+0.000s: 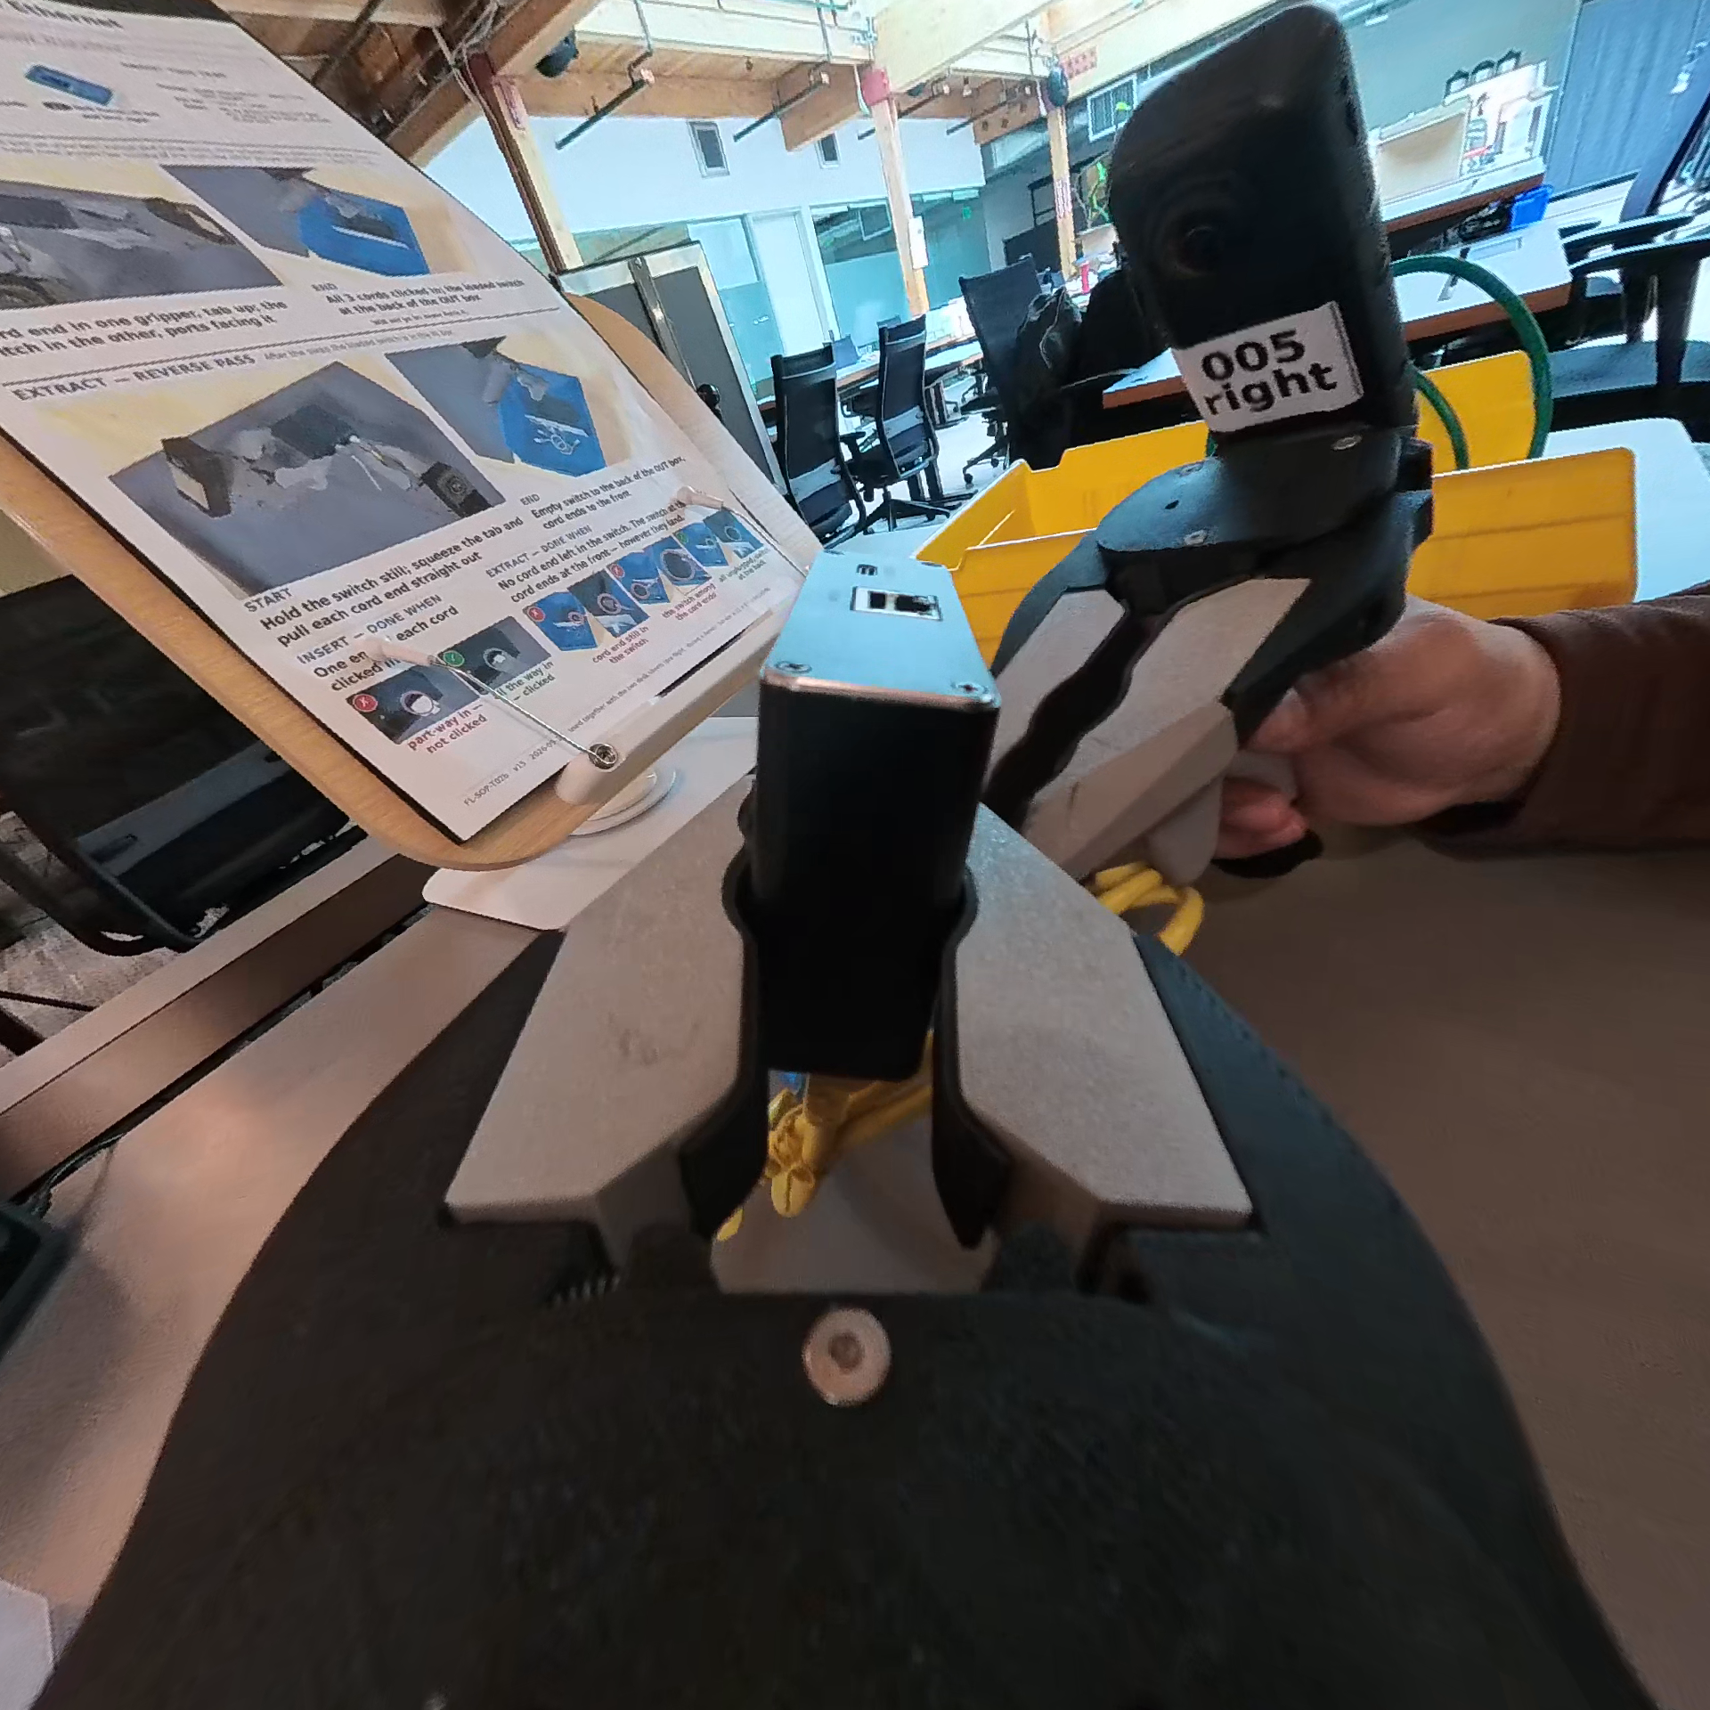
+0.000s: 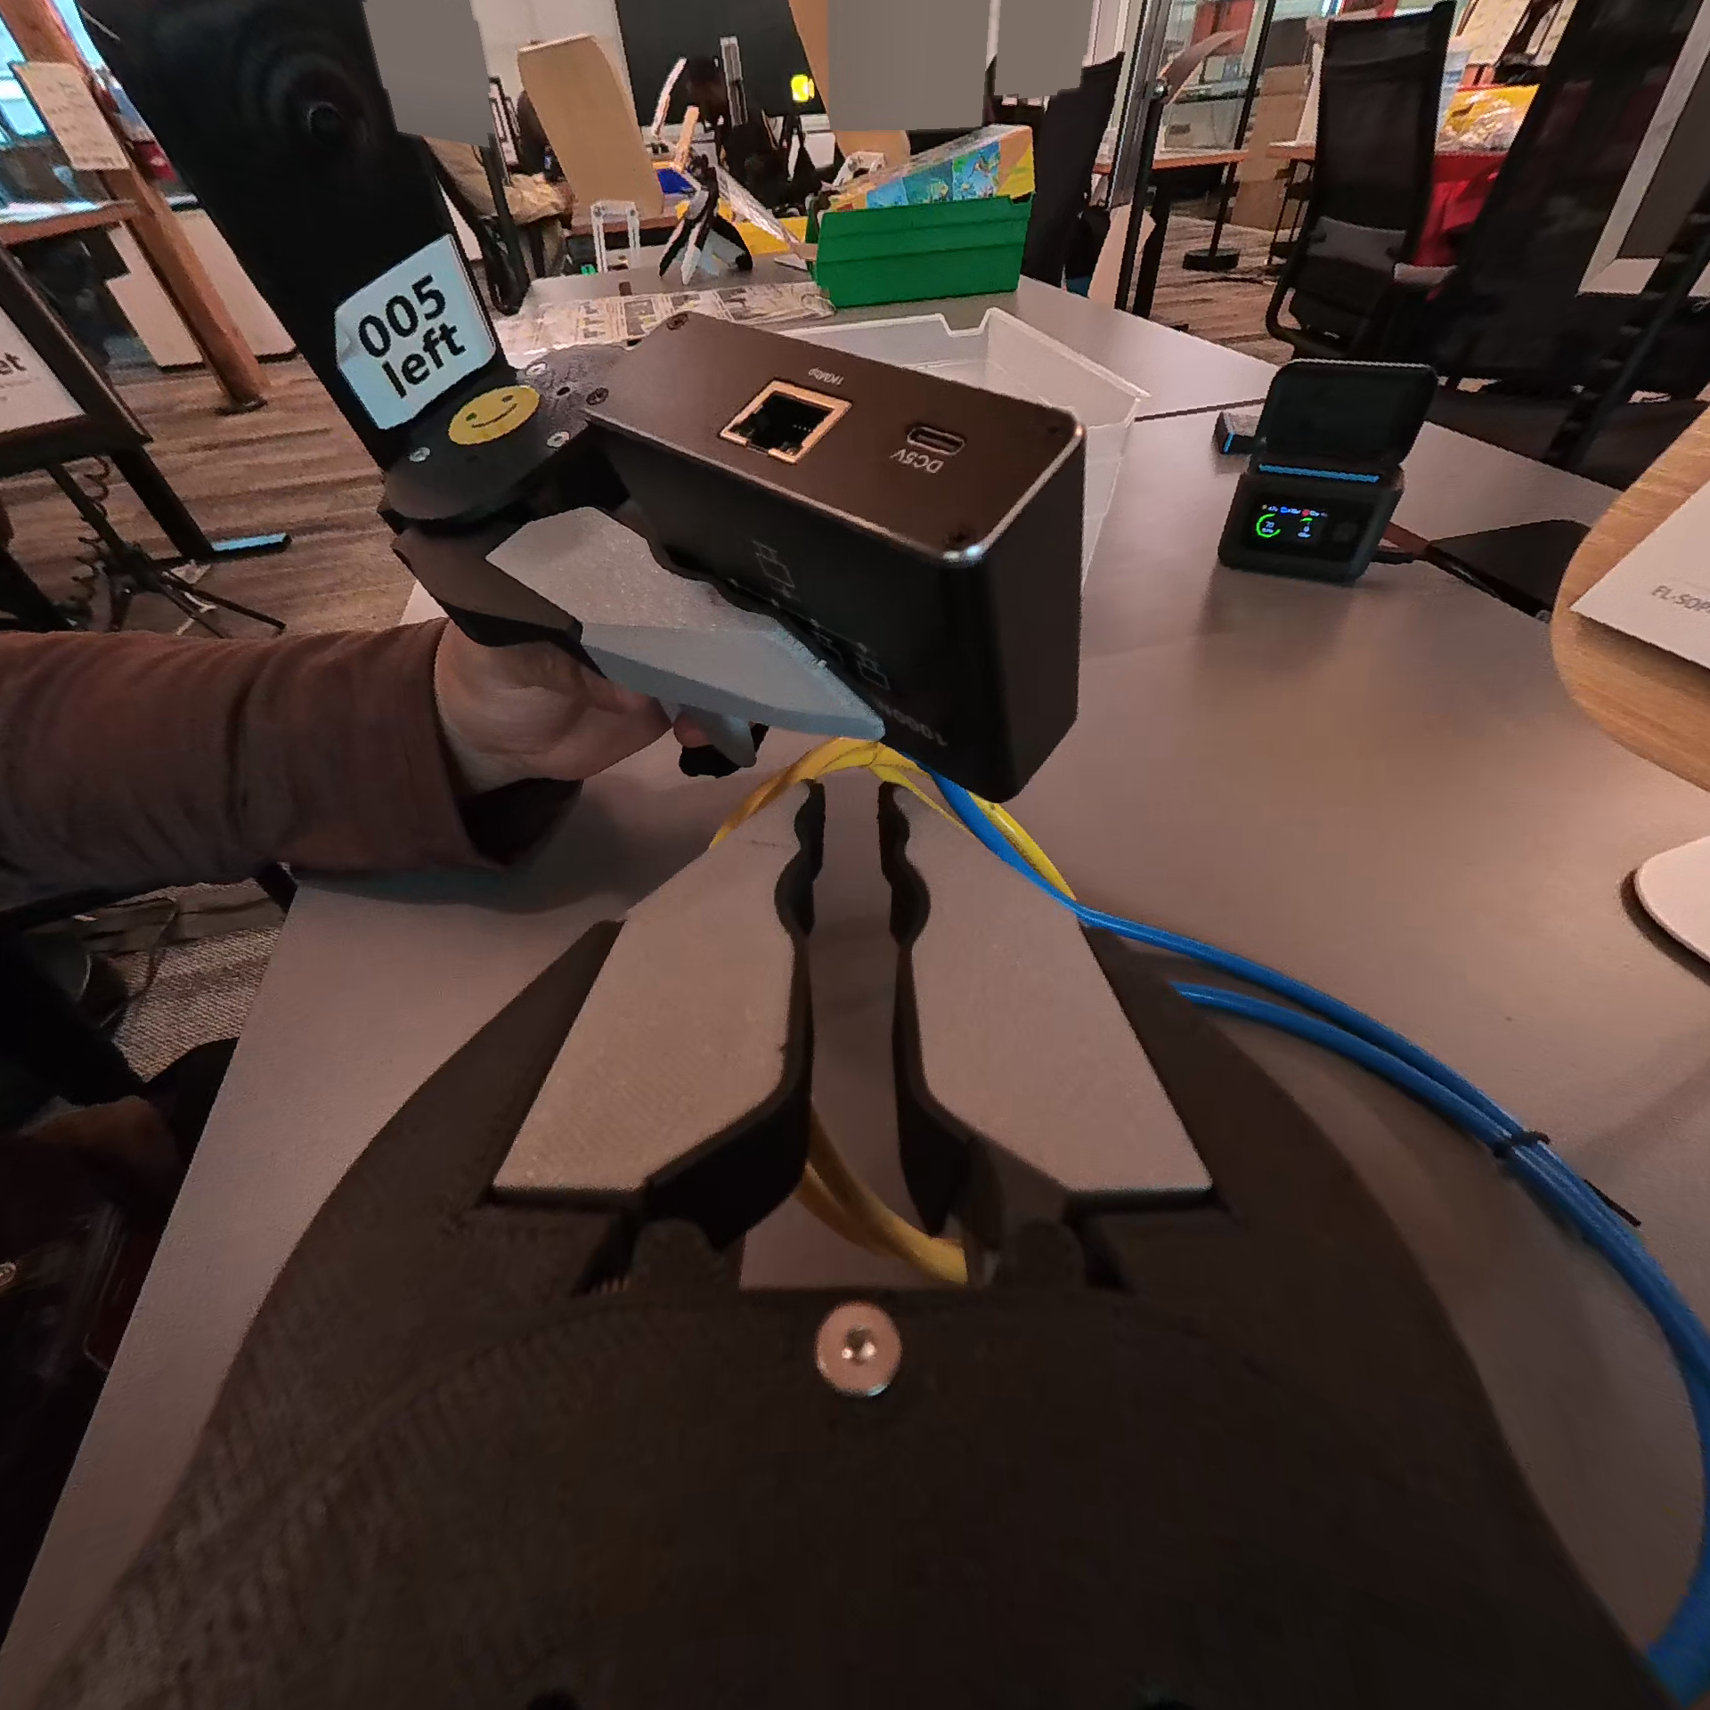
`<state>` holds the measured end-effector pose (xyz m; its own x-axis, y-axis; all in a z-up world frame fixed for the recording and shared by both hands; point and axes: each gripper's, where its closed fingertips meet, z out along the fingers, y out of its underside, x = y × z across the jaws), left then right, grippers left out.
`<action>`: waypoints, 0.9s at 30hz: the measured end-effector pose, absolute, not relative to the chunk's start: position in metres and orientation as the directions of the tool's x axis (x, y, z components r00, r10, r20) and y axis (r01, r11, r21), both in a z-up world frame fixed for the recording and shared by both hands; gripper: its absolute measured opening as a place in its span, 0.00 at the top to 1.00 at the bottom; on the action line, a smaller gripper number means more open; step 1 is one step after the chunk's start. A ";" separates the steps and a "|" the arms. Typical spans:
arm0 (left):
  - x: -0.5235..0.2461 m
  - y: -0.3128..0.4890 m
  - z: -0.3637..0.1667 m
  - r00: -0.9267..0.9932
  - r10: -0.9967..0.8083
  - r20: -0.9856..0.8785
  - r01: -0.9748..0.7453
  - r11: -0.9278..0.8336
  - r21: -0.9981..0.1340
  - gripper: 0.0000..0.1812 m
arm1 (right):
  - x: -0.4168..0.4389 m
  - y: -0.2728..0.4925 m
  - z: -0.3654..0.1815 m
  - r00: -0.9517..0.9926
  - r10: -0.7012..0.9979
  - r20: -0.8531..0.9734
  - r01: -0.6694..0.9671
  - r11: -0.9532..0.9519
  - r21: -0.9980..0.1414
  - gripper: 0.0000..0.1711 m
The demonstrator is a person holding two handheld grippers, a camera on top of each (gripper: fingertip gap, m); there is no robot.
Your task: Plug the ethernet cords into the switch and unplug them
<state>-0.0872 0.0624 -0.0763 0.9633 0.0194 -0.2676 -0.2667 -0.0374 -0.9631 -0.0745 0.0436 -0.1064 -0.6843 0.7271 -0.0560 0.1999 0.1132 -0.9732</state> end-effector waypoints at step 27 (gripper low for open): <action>-0.089 0.044 -0.047 0.982 -0.166 0.088 0.112 0.144 -0.983 0.82 | -0.073 0.047 -0.096 -0.699 0.698 -0.154 0.225 0.011 -0.974 0.82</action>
<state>-0.0891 0.0442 -0.0467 0.9823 -0.1657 0.0877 0.1121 0.1439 -0.9832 -0.0732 0.0468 -0.0960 -0.6991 0.6983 -0.1536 0.2251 0.0110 -0.9743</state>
